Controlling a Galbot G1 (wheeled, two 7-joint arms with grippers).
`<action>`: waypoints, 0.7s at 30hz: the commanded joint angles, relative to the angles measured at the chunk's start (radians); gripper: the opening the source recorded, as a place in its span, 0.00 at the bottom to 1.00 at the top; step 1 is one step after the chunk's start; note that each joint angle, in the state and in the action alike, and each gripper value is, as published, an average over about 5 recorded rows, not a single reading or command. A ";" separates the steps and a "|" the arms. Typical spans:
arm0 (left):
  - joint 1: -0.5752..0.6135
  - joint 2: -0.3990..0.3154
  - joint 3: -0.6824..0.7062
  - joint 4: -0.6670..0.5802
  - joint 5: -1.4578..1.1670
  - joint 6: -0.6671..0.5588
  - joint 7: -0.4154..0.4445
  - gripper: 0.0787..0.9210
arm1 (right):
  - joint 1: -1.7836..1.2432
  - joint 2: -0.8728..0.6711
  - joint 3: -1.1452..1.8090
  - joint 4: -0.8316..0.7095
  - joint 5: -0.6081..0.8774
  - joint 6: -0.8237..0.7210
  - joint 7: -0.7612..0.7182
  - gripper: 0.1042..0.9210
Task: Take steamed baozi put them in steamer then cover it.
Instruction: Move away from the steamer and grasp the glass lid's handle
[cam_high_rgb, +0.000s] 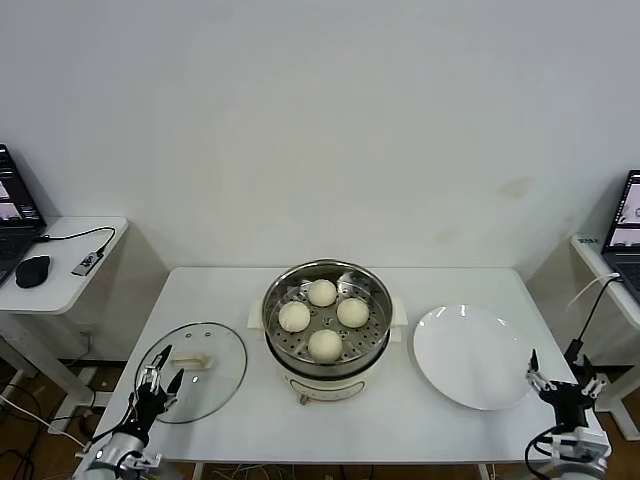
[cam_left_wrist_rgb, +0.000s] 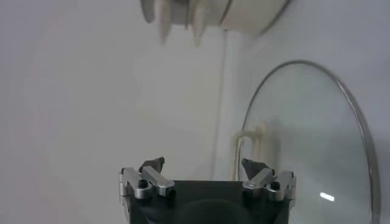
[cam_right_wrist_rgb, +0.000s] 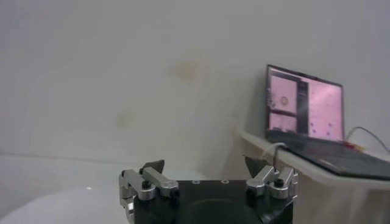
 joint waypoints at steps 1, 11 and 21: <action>-0.135 0.017 0.022 0.120 0.075 -0.009 0.008 0.88 | -0.019 0.017 0.038 -0.014 -0.014 0.009 0.020 0.88; -0.159 0.000 0.050 0.142 0.083 -0.008 0.016 0.88 | -0.024 0.012 0.039 -0.017 -0.017 0.005 0.016 0.88; -0.199 0.002 0.064 0.153 0.086 0.001 0.034 0.88 | -0.032 0.012 0.033 -0.022 -0.021 0.009 0.012 0.88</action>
